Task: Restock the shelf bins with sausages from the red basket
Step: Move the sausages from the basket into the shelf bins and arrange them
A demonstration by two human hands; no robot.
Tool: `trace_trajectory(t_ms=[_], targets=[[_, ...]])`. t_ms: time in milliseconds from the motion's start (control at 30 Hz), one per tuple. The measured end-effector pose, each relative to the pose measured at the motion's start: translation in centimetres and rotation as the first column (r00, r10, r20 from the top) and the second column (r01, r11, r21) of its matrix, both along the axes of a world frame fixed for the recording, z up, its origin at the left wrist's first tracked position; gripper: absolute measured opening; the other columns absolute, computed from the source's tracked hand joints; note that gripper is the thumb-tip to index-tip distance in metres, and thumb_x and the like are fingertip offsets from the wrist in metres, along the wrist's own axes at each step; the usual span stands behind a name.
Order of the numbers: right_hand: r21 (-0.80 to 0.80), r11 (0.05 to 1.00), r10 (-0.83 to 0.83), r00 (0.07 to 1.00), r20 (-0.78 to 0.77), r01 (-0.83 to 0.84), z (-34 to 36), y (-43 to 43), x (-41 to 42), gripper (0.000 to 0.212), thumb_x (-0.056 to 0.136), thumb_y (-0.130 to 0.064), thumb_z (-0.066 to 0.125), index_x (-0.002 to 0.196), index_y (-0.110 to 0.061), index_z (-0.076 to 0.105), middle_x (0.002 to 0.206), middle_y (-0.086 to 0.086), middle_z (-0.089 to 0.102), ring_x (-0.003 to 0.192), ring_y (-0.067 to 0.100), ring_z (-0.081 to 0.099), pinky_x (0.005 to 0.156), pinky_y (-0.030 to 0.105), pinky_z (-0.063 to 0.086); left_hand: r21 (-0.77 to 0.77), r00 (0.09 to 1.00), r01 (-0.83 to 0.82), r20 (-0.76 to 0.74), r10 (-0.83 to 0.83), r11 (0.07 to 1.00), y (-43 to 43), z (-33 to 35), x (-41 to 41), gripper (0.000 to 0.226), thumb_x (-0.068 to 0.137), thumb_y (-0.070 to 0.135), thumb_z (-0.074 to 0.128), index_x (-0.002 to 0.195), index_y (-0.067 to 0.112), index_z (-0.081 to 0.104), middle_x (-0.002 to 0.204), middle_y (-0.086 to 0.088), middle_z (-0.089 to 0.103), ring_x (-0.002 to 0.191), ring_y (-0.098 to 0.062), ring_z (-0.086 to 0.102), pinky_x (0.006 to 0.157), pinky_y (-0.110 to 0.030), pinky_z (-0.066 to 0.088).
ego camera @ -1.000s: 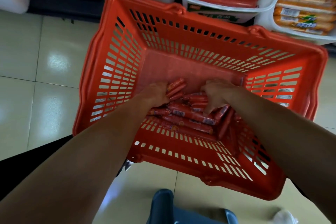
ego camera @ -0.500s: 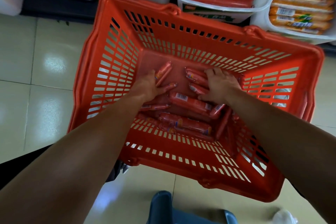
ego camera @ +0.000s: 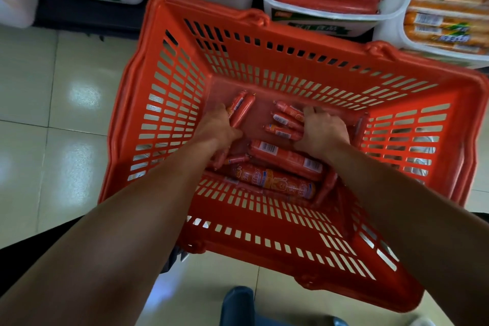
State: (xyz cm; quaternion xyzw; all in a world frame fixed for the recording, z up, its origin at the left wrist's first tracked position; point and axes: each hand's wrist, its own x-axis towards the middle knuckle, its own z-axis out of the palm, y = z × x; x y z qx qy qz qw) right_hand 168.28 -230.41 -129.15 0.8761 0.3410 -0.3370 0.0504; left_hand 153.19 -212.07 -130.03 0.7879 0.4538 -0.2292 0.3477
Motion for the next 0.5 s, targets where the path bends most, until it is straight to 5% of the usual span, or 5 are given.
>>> trace_trajectory(t_ms=[100,200,333,500], targets=[[-0.013,0.998,-0.067,0.995,-0.070,0.066,0.3,0.7,0.6,0.068,0.061,-0.046,0.085,0.117,-0.021,0.055,0.113,0.005,0.066,0.102,0.029,0.063,0.086,0.038,0.051,-0.068,0.997,-0.068,0.023,0.070,0.995,0.1,0.4,-0.2,0.049,0.078,0.029,0.078,0.116,0.021,0.048,0.104,-0.001,0.061,0.092,-0.022,0.063,0.084,-0.040,0.055],[0.011,0.997,-0.078,0.988,-0.136,0.080,0.9,1.0,0.8,0.066,0.065,-0.052,0.081,0.121,-0.026,0.059,0.120,0.003,0.062,0.104,0.027,0.062,0.089,0.039,0.052,-0.146,0.987,-0.143,0.056,0.152,0.979,0.1,1.4,-0.4,0.042,0.080,0.023,0.076,0.112,0.022,0.048,0.094,-0.003,0.066,0.072,-0.021,0.072,0.069,-0.040,0.061],[-0.024,1.000,-0.011,0.988,-0.154,0.008,1.4,0.7,0.1,0.091,0.066,-0.069,0.076,0.138,-0.023,0.046,0.134,0.010,0.057,0.119,0.033,0.058,0.093,0.043,0.049,-0.115,0.982,-0.149,0.099,0.161,0.982,0.1,3.3,-0.7,0.045,0.082,0.024,0.074,0.120,0.020,0.050,0.100,-0.002,0.066,0.074,-0.017,0.069,0.062,-0.029,0.052],[-0.041,0.992,-0.128,0.972,-0.196,0.122,0.9,-0.1,0.5,0.099,0.060,-0.056,0.086,0.144,-0.024,0.045,0.137,0.009,0.059,0.123,0.031,0.056,0.098,0.038,0.045,-0.111,0.979,-0.158,0.110,0.170,0.981,-0.1,3.9,-1.2,0.048,0.085,0.025,0.073,0.126,0.019,0.049,0.102,-0.002,0.064,0.074,-0.009,0.061,0.058,-0.019,0.041]])
